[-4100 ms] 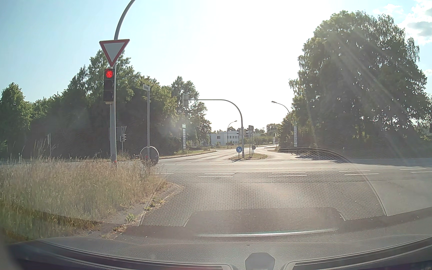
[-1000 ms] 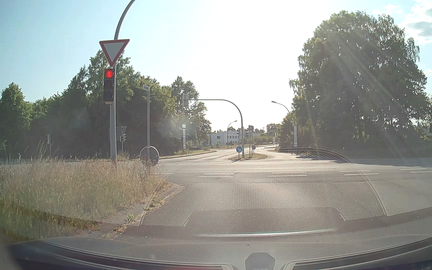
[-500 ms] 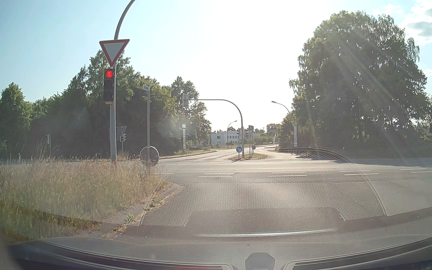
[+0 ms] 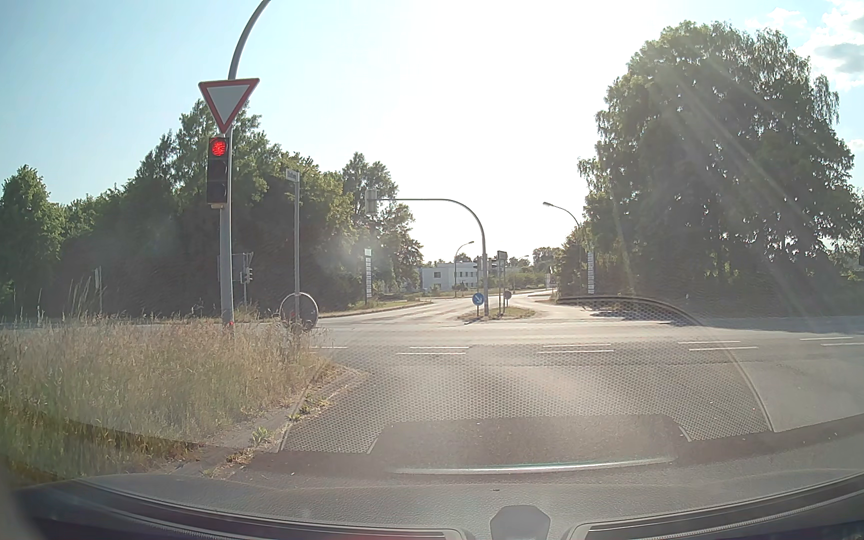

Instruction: Follow the waypoints while adhering to traffic rules and regulations

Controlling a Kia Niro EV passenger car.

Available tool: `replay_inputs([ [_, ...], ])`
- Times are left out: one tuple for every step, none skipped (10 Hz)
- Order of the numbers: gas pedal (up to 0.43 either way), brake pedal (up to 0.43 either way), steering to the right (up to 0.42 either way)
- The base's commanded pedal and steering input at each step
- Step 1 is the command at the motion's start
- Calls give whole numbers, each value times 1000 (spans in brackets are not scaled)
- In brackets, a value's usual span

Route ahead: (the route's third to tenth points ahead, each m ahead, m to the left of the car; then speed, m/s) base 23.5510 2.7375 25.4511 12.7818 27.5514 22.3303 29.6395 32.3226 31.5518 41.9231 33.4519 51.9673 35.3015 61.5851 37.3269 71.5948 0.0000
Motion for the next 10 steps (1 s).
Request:
replay_inputs([
  [0,201,11],
  [0,201,11],
  [0,201,11],
  [0,201,11],
  [0,201,11],
  [0,201,11],
  [0,207,11],
  [0,201,11],
  [0,67,11],
  [0,6,11],
])
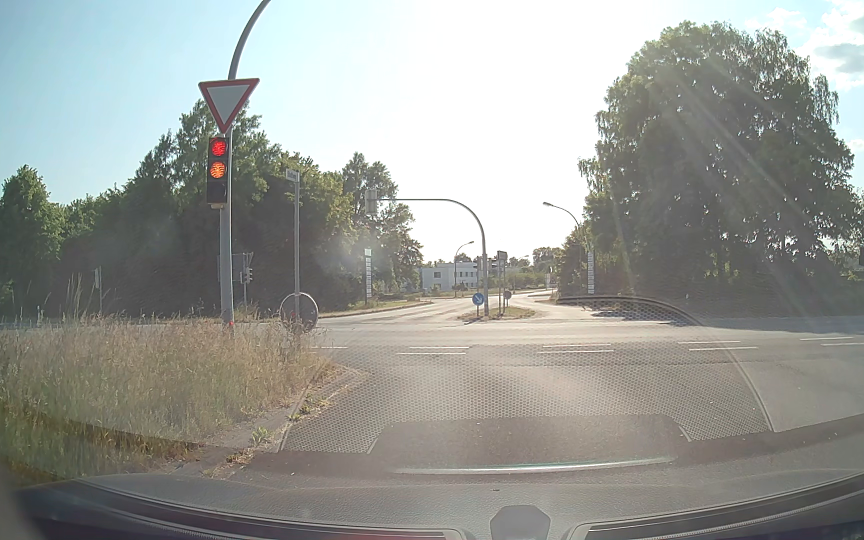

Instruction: Follow the waypoints while adhering to traffic rules and regulations

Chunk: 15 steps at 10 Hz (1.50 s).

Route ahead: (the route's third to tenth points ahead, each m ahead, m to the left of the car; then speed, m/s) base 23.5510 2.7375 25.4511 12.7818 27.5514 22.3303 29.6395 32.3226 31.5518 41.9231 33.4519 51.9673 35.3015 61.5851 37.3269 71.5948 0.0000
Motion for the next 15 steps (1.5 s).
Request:
replay_inputs([
  [0,6,11],
  [0,6,11],
  [0,6,11],
  [0,6,11],
  [0,12,11],
  [0,6,13],
  [0,6,18],
  [79,6,20],
  [130,6,21],
  [177,6,21],
  [177,6,22],
  [177,6,21],
  [177,6,22],
  [177,6,22],
  [177,6,22],
])
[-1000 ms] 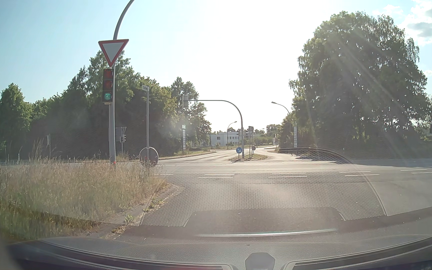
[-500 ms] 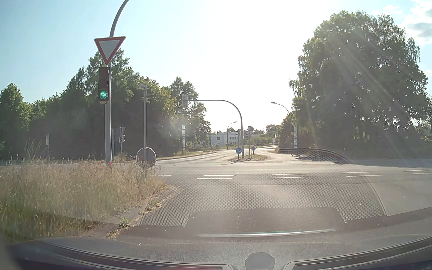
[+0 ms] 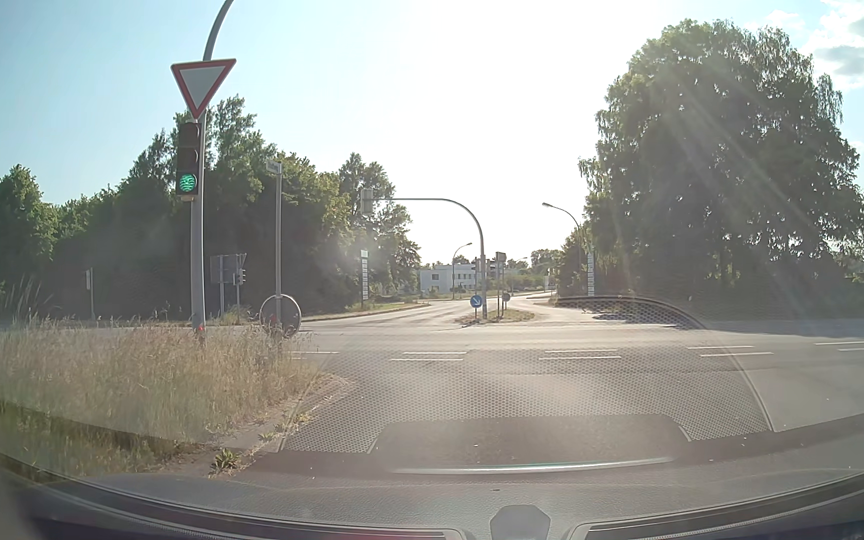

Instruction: Follow the waypoints while adhering to traffic rules and regulations

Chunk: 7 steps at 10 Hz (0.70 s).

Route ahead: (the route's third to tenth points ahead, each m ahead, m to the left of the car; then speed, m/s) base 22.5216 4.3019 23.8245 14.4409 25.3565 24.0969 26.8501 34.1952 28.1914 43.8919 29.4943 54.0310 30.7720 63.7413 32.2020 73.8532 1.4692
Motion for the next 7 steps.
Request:
replay_inputs([
  [248,6,23],
  [248,6,23],
  [248,6,22],
  [248,6,22],
  [248,6,22],
  [248,6,25],
  [248,6,32],
])
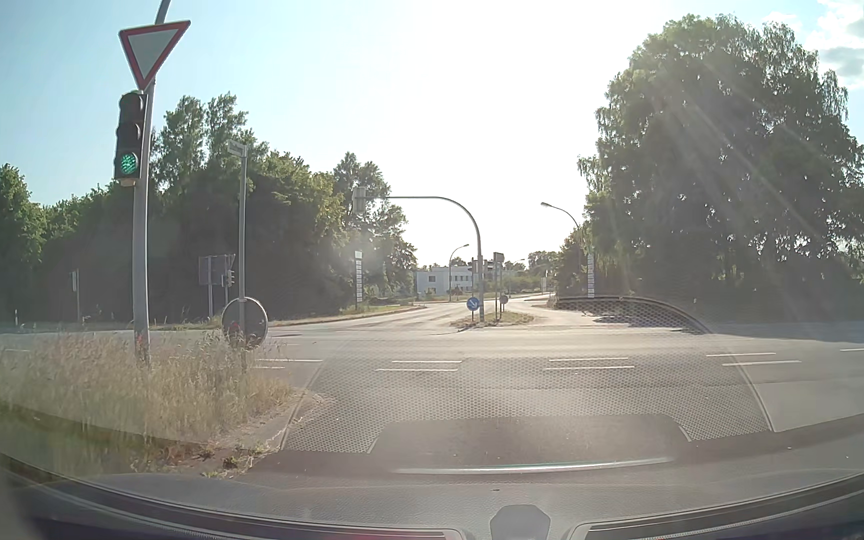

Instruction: Follow the waypoints while adhering to traffic rules and regulations

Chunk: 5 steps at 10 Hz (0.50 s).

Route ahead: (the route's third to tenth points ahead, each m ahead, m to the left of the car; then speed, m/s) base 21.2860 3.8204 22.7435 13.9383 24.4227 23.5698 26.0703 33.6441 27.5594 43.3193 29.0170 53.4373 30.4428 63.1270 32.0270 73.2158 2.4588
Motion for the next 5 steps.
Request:
replay_inputs([
  [248,6,36],
  [248,6,37],
  [248,6,35],
  [248,6,34],
  [248,6,33],
])
